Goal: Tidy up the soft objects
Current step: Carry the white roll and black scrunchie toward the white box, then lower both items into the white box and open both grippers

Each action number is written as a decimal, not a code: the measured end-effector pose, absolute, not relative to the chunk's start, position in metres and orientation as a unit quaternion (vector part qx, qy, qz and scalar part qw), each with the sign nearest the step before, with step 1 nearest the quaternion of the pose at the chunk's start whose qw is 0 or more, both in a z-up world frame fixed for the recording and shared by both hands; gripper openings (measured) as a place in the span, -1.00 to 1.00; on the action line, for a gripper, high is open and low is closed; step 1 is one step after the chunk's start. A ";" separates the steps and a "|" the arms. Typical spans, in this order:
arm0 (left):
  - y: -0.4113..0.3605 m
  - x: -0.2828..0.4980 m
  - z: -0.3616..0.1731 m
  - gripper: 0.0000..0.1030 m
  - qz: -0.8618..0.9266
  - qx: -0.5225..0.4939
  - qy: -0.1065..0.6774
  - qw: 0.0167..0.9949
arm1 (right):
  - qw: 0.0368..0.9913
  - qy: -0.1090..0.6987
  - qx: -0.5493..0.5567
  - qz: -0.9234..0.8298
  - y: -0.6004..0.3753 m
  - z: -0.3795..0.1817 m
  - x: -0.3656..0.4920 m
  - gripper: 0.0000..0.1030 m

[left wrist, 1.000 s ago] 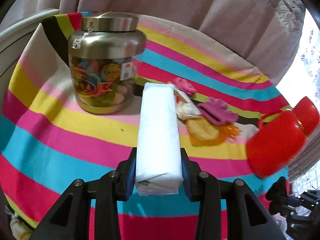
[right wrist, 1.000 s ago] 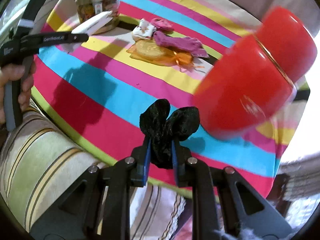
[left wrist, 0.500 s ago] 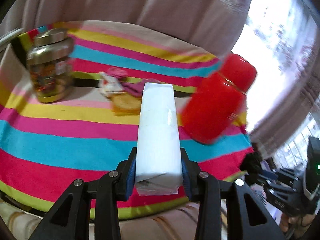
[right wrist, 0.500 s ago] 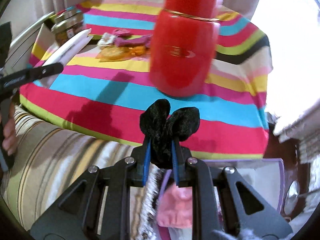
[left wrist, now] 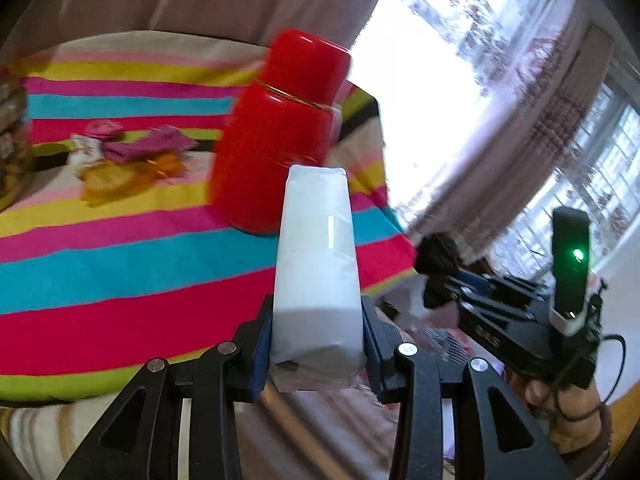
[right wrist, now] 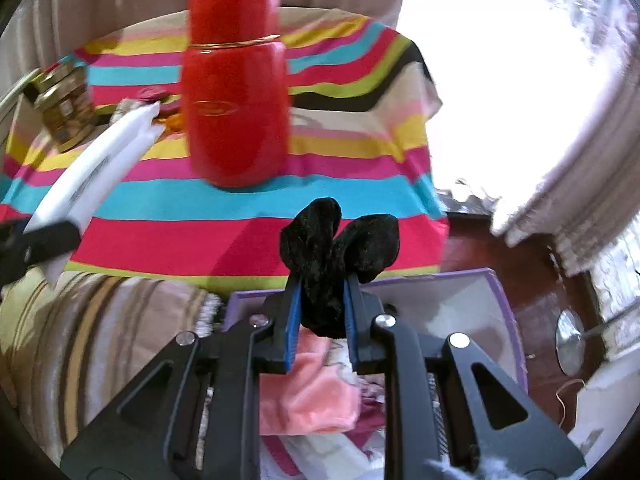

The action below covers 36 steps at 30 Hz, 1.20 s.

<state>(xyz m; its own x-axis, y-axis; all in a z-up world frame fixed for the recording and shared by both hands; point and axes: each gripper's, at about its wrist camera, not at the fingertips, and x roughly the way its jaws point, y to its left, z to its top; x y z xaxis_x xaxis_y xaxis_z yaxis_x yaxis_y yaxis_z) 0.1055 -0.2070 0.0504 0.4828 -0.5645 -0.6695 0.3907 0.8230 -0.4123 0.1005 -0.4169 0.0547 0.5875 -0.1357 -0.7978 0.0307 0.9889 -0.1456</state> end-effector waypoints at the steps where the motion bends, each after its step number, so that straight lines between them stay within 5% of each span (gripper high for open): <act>1: -0.213 0.104 0.050 -0.23 -0.286 -0.101 0.427 0.852 | 0.889 0.451 -0.057 -0.052 -0.420 0.054 0.100 -0.56; 13: -0.260 0.085 0.051 -0.22 -0.364 -0.092 0.434 0.819 | 0.896 0.431 -0.044 -0.098 -0.450 0.067 0.091 -0.45; 19: -0.270 0.079 0.053 0.16 -0.398 -0.093 0.434 0.803 | 0.902 0.413 -0.032 -0.123 -0.462 0.078 0.086 0.26; 21: -0.269 0.081 0.053 0.18 -0.395 -0.097 0.435 0.804 | 0.903 0.410 -0.030 -0.127 -0.465 0.080 0.085 0.34; 36: -0.250 0.090 0.052 0.18 -0.363 -0.112 0.431 0.818 | 0.901 0.418 -0.030 -0.108 -0.451 0.076 0.088 0.46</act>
